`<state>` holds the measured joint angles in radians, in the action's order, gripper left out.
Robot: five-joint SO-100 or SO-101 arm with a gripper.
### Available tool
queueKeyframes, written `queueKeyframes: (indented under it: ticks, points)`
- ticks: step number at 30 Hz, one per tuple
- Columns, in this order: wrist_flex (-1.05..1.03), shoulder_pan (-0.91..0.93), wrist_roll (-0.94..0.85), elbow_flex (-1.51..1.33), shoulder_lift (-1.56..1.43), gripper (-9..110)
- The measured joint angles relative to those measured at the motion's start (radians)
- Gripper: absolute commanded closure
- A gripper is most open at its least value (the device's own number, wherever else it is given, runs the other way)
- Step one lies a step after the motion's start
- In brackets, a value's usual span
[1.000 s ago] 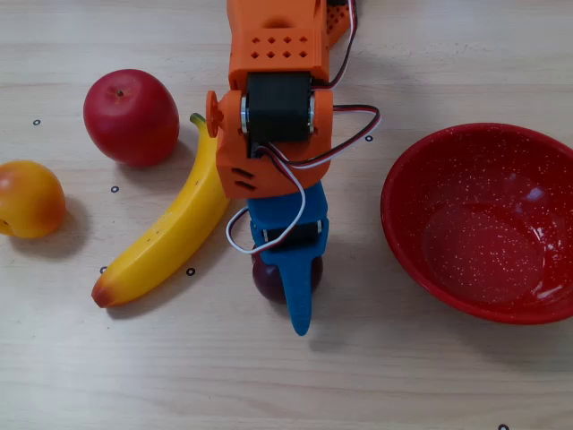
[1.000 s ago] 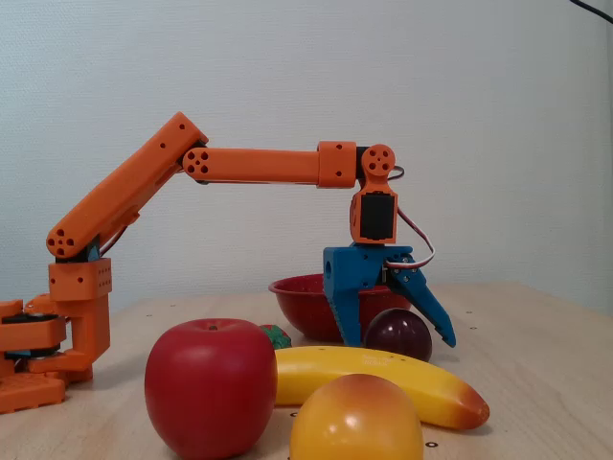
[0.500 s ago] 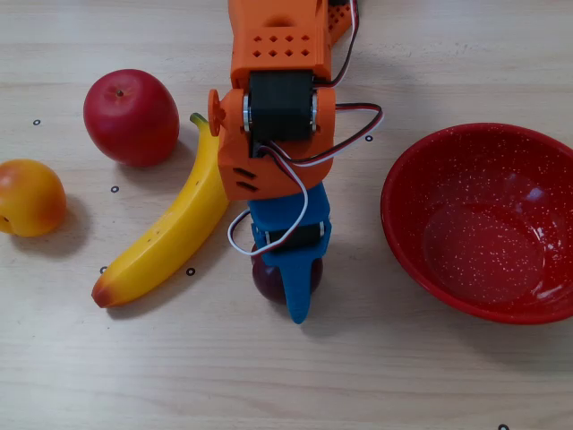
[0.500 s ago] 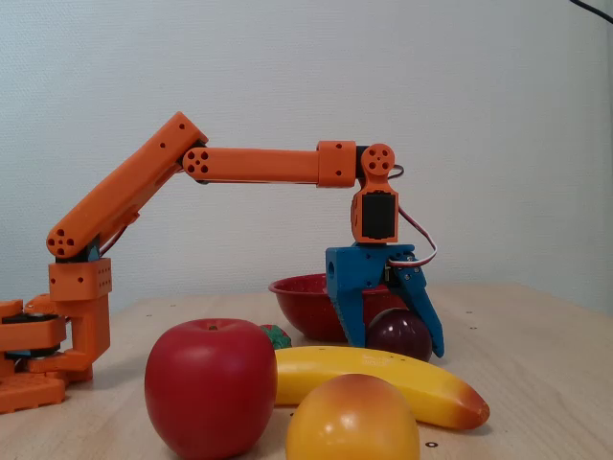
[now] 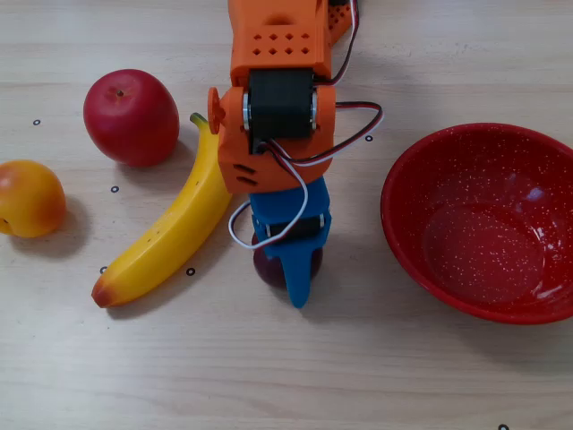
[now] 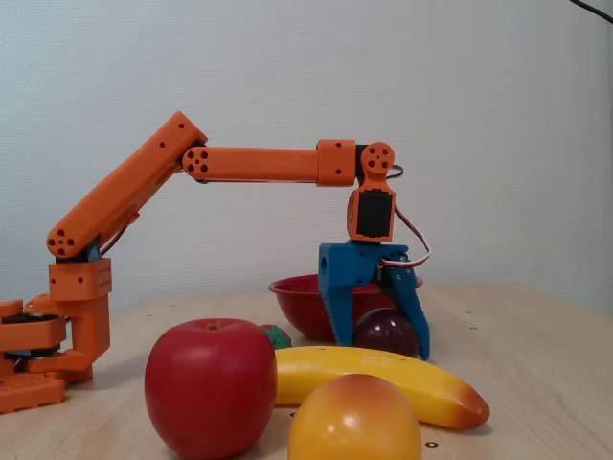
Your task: Put the plum in the red bowl.
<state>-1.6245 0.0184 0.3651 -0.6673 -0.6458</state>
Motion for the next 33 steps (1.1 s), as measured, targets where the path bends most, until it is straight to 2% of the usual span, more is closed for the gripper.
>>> queueKeyframes:
  ticks: [15,24,31,33]
  points:
    - [-0.048,0.025,-0.023,-0.114,-0.454,101]
    - [0.029,0.328,-0.057,-0.304,-0.712,101]
    - [0.021,0.535,-0.161,-0.302,-0.715,101]
    - [-0.037,0.578,-0.204,-0.259,-0.666,101]
